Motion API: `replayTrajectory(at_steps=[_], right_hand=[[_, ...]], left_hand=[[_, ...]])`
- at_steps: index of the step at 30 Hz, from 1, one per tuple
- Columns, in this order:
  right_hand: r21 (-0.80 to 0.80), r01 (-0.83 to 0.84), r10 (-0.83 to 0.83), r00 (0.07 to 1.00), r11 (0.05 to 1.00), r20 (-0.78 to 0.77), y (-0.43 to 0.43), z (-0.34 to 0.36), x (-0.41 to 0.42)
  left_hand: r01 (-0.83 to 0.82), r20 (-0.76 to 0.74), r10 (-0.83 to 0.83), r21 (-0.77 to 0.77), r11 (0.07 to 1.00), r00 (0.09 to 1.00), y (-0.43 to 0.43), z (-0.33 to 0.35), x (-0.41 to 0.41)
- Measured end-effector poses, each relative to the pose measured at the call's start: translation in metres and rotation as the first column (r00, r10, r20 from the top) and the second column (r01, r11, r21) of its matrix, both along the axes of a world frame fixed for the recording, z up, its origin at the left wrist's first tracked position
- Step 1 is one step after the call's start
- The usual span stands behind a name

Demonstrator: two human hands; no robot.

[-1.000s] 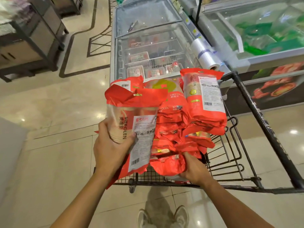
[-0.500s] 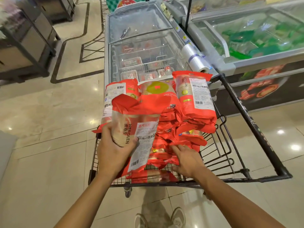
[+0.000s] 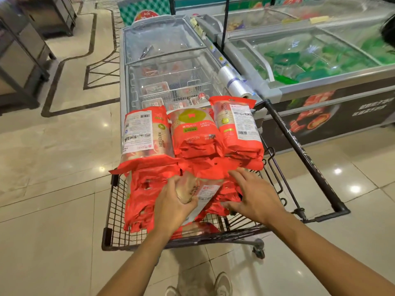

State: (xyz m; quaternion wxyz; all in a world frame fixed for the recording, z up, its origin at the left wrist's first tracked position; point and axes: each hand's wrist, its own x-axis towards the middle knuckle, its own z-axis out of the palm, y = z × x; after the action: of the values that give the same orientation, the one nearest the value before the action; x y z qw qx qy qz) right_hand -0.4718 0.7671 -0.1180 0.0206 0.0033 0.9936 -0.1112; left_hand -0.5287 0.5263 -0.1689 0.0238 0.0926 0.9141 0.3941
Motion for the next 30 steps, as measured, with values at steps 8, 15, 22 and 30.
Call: replayTrajectory(at_steps=[8, 15, 22, 30], right_hand=[[0.011, 0.024, -0.023, 0.997, 1.000, -0.076, -0.005, 0.008, 0.012], [0.046, 0.007, -0.007, 1.000, 0.999, 0.017, -0.014, -0.005, 0.007], [0.068, 0.022, -0.027, 0.996, 0.997, 0.081, -0.020, -0.024, 0.005], [0.032, 0.016, -0.019, 0.995, 0.999, 0.099, -0.025, -0.030, 0.001]], left_hand=[[0.219, 0.050, -0.214, -0.274, 0.937, 0.976, 0.025, -0.045, 0.000], [0.366, 0.138, -0.350, -0.545, 0.754, 0.927, 0.042, -0.088, -0.005], [0.450, 0.306, -0.340, -0.722, 0.526, 0.889, 0.052, -0.124, -0.012], [0.379, 0.246, -0.294, -0.699, 0.606, 0.924, 0.061, -0.111, -0.016]])
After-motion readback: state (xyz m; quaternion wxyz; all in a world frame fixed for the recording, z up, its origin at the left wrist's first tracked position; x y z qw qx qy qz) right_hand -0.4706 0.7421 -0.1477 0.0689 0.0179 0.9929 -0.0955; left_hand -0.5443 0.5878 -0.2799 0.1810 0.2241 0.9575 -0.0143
